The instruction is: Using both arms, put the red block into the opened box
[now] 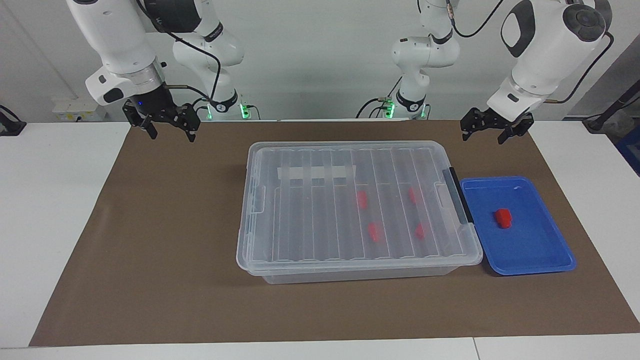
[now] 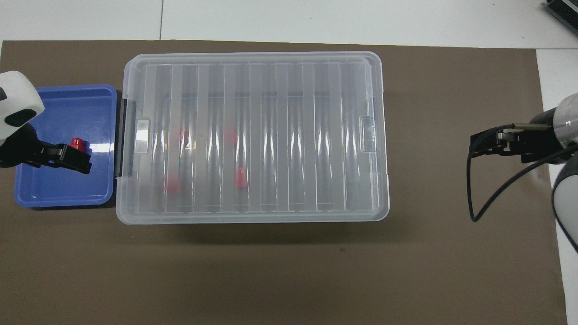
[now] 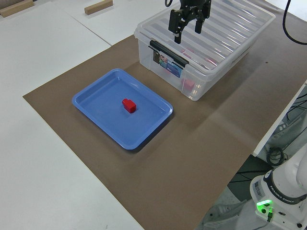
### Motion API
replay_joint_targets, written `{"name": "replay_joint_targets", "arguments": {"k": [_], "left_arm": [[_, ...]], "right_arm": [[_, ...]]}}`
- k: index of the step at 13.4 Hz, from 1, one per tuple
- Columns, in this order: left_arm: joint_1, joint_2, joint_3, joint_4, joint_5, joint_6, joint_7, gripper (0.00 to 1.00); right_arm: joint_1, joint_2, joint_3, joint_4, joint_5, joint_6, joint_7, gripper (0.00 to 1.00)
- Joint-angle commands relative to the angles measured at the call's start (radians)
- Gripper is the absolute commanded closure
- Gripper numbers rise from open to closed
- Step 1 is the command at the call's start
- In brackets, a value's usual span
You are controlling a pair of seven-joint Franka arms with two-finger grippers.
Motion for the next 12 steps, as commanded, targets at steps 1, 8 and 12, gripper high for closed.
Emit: {"name": "replay_joint_targets", "arguments": {"k": [1,8,12], "left_arm": [[0.004,-0.017,-0.003,-0.013,0.015,0.008,-0.003,0.0],[0.004,-0.017,-0.003,-0.013,0.015,0.009,-0.003,0.0],[0.004,-0.017,-0.003,-0.013,0.015,0.009,-0.003,0.0]], "right_arm": [[0.001,-0.024,0.003,-0.033,-0.011,0.03,0.022,0.0],[0.003,-0.076,0.008,-0.171,-0.007,0.197,0.017,0.0],[0.027,-0.062,0.02,-0.235,-0.007,0.326,0.034,0.0]]}}
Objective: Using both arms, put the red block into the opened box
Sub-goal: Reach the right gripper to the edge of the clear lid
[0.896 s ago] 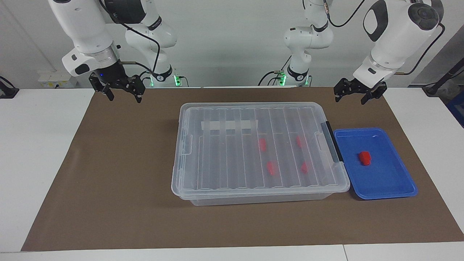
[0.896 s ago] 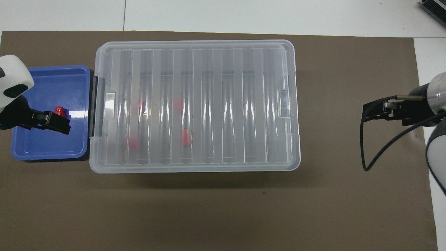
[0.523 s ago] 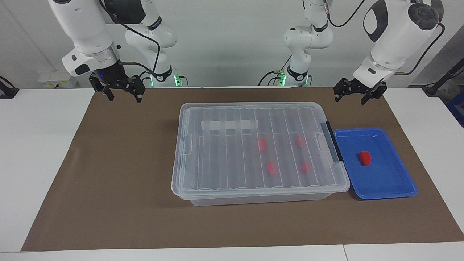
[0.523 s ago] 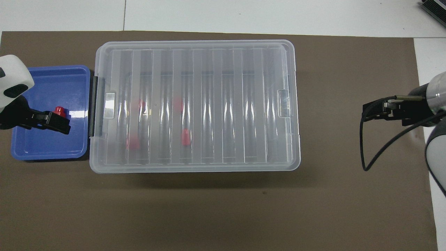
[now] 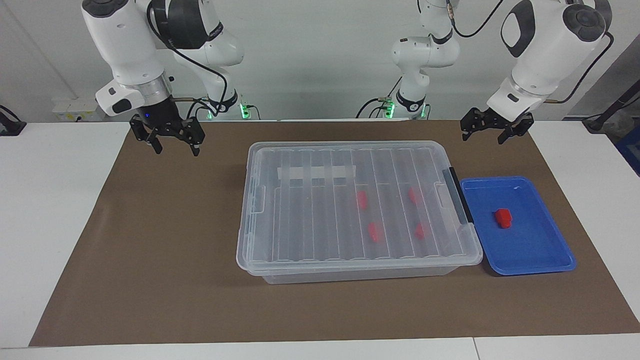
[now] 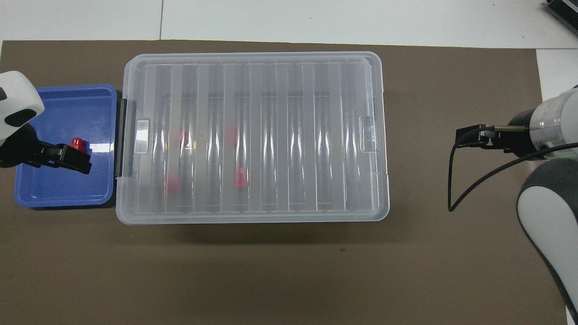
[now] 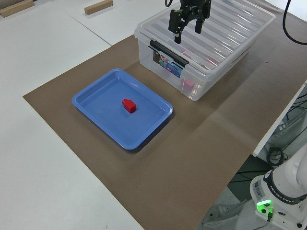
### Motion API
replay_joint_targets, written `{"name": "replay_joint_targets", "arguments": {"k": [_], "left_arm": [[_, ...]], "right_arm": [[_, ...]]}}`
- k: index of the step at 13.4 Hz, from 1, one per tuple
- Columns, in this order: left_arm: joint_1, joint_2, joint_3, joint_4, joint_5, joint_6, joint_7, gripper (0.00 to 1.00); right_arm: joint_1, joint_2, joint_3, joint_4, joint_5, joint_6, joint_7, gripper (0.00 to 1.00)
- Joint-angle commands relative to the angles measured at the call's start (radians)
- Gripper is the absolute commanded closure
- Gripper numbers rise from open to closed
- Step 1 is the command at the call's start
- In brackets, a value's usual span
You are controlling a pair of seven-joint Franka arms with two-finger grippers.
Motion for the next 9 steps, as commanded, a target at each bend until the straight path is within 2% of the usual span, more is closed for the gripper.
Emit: {"name": "replay_joint_targets", "arguments": {"k": [1,9], "left_arm": [[0.004,-0.017,-0.003,-0.013,0.015,0.008,-0.003,0.0],[0.004,-0.017,-0.003,-0.013,0.015,0.009,-0.003,0.0]], "right_arm": [[0.035,-0.022,0.013,-0.079,-0.007,0.088,0.054,0.0],[0.167,0.115,0.013,-0.082,-0.01,0.249,0.181,0.0]]}}
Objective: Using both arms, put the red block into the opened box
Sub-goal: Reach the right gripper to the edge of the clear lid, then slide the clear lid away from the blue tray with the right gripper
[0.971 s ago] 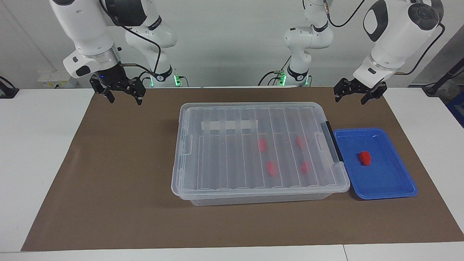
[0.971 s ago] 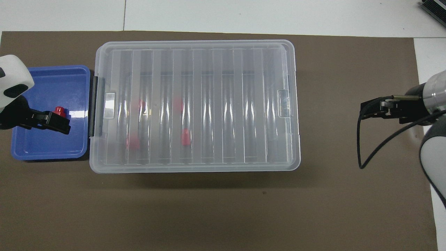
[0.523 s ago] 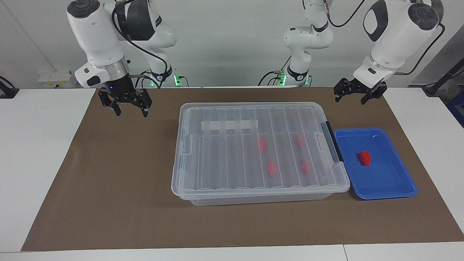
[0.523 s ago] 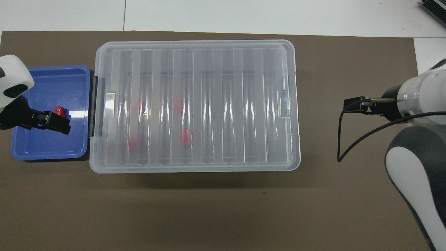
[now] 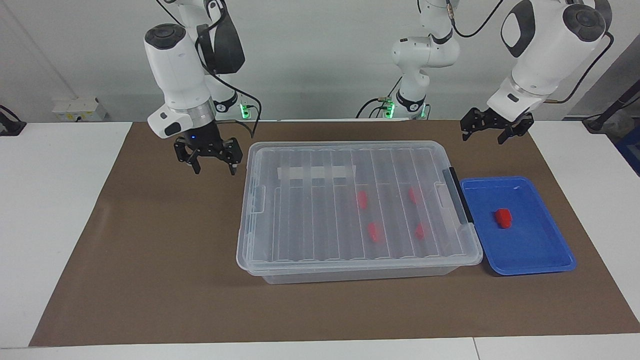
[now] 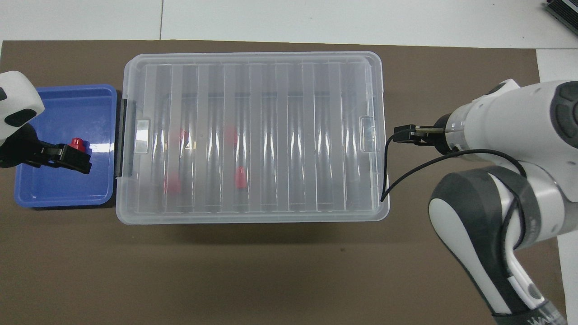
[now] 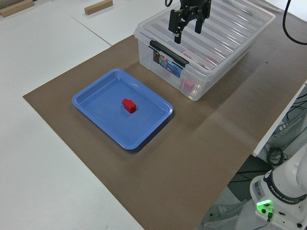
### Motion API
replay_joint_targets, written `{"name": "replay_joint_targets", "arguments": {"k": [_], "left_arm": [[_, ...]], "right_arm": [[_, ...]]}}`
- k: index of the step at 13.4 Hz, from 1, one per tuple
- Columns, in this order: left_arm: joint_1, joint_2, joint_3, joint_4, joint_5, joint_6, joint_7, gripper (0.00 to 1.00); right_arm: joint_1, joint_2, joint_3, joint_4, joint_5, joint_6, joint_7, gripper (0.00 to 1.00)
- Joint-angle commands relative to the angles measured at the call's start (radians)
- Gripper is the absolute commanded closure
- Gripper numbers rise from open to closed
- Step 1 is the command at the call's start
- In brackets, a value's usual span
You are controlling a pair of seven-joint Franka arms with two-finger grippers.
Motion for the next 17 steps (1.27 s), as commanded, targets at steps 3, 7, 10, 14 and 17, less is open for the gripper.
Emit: {"name": "replay_joint_targets", "arguments": {"k": [3,7,10,14,17], "left_arm": [[0.004,-0.017,-0.003,-0.013,0.015,0.009,-0.003,0.0],[0.004,-0.017,-0.003,-0.013,0.015,0.009,-0.003,0.0],[0.004,-0.017,-0.003,-0.013,0.015,0.009,-0.003,0.0],[0.004,-0.017,-0.003,-0.013,0.015,0.009,-0.003,0.0],[0.004,-0.017,-0.003,-0.013,0.015,0.009,-0.003,0.0]], "right_arm": [[0.038,0.03,0.004,-0.023,-0.045,0.021,0.043,0.0],[0.047,0.005,0.002,-0.08,-0.072,0.02,0.034,0.0],[0.035,0.002,0.002,-0.087,-0.074,0.006,-0.009,0.0],[-0.011,0.002,0.002,-0.089,-0.074,-0.005,-0.119,0.0],[-0.051,0.002,0.002,-0.092,-0.074,-0.008,-0.207,0.0]]}}
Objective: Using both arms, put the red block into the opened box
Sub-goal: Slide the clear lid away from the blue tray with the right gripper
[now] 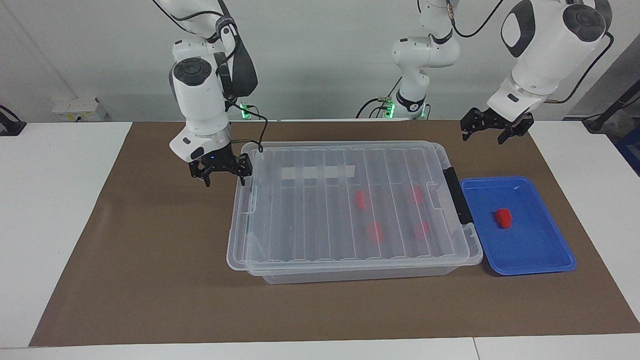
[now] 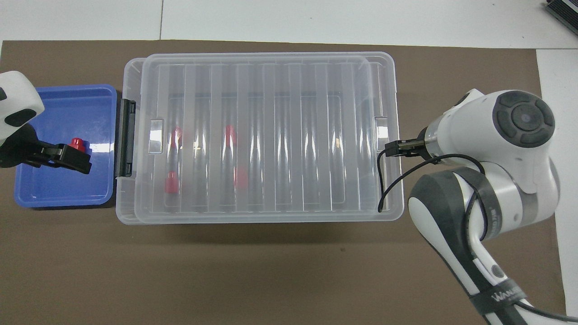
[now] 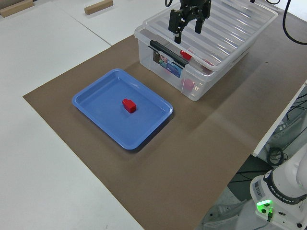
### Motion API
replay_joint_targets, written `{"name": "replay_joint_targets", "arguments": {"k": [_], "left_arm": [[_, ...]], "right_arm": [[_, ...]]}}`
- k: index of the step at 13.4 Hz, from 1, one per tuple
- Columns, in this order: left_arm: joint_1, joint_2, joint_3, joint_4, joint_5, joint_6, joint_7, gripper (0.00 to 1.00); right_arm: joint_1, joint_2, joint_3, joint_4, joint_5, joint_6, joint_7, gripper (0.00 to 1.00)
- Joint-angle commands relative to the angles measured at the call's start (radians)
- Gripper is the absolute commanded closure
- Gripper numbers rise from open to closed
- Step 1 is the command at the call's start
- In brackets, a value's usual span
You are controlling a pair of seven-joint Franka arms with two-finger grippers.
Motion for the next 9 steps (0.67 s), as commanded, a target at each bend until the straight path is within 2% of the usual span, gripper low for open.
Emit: {"name": "replay_joint_targets", "arguments": {"k": [1,9], "left_arm": [[0.004,-0.017,-0.002,-0.013,0.015,0.009,-0.003,0.0],[0.004,-0.017,-0.003,-0.013,0.015,0.009,-0.003,0.0]], "right_arm": [[-0.043,-0.027,0.006,-0.032,-0.012,-0.005,-0.087,0.0],[-0.16,-0.026,0.006,-0.03,-0.012,-0.005,-0.325,0.0]]}}
